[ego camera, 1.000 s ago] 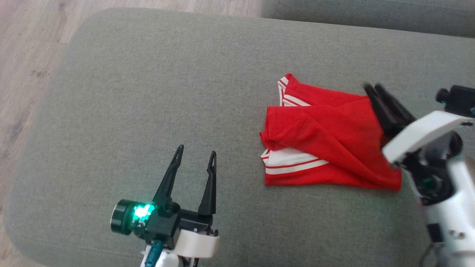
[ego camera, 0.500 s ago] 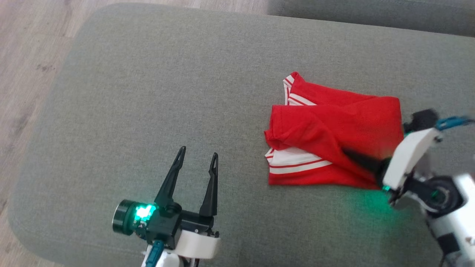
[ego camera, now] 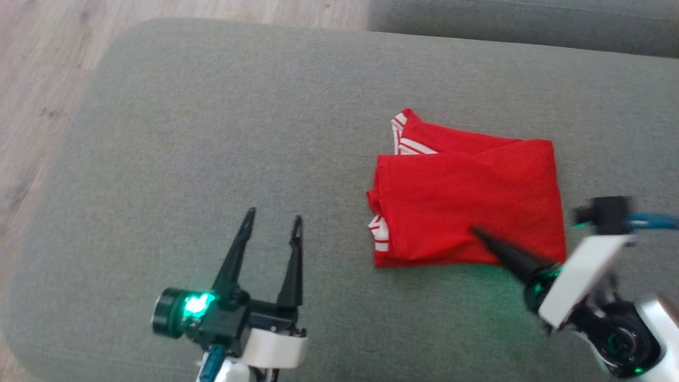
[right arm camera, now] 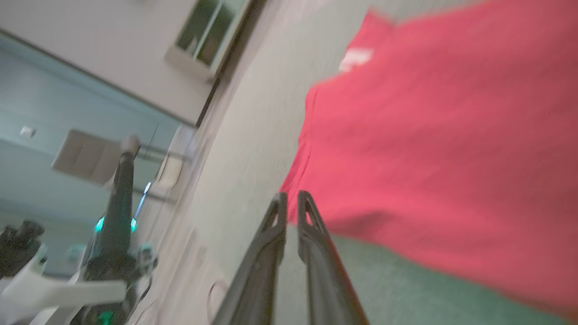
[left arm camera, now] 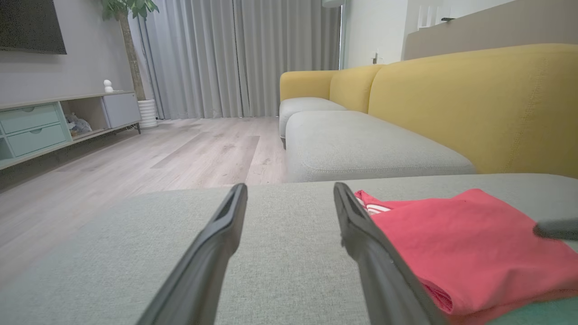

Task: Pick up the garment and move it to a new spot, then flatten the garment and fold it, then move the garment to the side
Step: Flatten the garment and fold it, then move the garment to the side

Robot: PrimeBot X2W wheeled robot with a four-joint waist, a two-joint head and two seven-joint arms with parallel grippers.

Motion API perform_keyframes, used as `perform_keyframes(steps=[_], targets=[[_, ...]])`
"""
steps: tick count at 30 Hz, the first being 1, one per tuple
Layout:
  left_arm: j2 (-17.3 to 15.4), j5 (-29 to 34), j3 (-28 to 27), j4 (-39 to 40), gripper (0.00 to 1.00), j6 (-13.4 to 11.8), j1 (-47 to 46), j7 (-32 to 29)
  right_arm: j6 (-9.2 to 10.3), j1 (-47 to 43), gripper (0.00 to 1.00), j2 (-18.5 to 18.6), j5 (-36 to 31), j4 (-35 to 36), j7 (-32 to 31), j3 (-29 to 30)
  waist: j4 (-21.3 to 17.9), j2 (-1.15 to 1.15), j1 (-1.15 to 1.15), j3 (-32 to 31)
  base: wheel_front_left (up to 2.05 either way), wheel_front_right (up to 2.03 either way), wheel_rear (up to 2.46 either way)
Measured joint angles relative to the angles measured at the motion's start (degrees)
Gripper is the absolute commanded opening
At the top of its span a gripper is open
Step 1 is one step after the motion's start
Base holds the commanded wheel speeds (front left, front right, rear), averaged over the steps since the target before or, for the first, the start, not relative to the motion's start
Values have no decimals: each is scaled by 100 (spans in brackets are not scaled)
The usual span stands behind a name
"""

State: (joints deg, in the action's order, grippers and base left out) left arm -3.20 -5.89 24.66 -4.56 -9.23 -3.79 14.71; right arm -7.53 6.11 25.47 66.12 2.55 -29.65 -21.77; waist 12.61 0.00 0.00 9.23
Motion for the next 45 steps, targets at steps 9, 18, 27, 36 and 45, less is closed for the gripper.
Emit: perform_keyframes(steps=[9,18,27,36,45], targets=[[-1,-11,-438,-10,100,-101,572,-1,0,-400,100,10,-2290,-766,3834,-27,-423,0,0,-287,0,0,0],[-5,29,-730,-57,100,-85,1270,-1,0,-922,100,-1021,-4301,-1201,4387,1046,-797,0,-1,-878,0,0,0],[-5,144,-917,-58,100,-75,1520,-1,0,-1718,100,-1589,-5070,-1005,4387,1552,-974,0,-1,-1168,0,0,0],[-7,144,-962,-93,100,-33,1563,-1,0,-1719,100,-1645,-5118,-972,4387,1551,-952,0,0,-1182,0,0,0],[-5,143,-994,-105,100,-41,1563,-1,0,-1719,100,-1649,-5118,-972,4387,1562,-988,0,0,-1165,0,0,0]])
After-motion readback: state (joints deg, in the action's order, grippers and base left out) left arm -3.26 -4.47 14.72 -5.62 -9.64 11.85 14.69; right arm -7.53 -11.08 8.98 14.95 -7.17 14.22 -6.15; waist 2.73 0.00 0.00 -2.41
